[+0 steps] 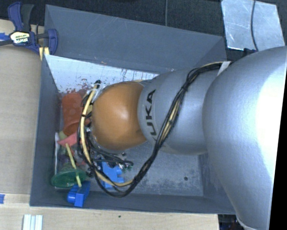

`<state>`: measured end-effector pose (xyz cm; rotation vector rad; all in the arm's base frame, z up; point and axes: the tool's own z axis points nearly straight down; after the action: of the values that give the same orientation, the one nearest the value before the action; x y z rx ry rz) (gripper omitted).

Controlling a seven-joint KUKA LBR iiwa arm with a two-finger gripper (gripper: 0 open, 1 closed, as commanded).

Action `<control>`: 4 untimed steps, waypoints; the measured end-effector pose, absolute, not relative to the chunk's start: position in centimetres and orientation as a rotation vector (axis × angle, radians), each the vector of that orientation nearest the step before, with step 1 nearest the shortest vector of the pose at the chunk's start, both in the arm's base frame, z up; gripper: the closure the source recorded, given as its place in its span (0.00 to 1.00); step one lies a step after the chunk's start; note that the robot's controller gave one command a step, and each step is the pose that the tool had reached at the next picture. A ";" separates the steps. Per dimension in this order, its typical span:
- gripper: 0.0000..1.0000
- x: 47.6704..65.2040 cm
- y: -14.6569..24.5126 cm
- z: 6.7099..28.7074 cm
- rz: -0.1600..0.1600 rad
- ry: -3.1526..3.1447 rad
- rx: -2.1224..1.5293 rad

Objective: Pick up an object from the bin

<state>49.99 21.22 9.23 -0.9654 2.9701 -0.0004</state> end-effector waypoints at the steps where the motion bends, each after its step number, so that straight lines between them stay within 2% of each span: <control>1: 1.00 49.9 21.2 11.0 0.000 2.972 -0.965; 3: 1.00 49.9 21.2 15.9 0.001 2.974 -0.963; 4: 1.00 49.8 21.2 20.2 0.001 2.977 -0.964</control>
Offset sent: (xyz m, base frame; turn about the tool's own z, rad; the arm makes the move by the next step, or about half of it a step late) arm -0.0011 -0.0001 0.0550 0.0002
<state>49.84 21.18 20.21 -0.9635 2.9767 0.0010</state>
